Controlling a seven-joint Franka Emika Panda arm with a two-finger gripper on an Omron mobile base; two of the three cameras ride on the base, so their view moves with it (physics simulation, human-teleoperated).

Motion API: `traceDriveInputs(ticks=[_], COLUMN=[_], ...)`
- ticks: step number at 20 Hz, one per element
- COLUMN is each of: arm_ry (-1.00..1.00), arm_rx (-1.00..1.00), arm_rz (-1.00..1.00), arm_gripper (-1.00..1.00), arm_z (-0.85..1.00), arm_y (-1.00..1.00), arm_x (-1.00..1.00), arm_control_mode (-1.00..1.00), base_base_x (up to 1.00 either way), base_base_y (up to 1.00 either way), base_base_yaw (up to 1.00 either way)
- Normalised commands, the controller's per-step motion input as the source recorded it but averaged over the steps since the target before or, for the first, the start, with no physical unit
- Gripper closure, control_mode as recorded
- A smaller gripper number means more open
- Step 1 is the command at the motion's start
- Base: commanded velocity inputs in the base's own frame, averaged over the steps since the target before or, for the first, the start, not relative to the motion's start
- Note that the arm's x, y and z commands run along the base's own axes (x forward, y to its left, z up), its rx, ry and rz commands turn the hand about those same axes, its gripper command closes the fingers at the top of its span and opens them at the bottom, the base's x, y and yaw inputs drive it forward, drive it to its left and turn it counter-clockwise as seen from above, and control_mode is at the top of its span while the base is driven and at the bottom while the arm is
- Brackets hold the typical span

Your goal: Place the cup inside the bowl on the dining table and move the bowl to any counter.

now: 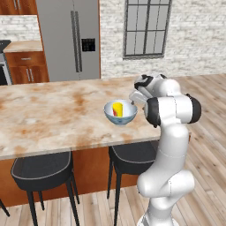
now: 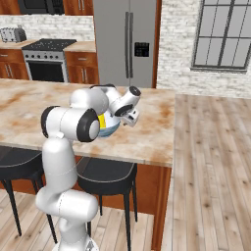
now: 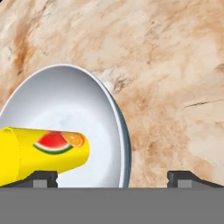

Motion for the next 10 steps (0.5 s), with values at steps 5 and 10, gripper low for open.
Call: traceDriveInputs(ticks=[5, 10], arm_ry=[0.03, 0.03], arm_rx=[0.00, 0.00], arm_rz=[0.00, 0.00], arm_gripper=[-1.00, -1.00], arm_z=[-0.13, -0.23], arm_y=[0.10, 0.09], arm_x=[0.00, 0.00], arm_control_mode=[-1.00, -1.00], base_base_x=[0.00, 0.00], base_base_y=[0.00, 0.00], base_base_yaw=[0.00, 0.00])
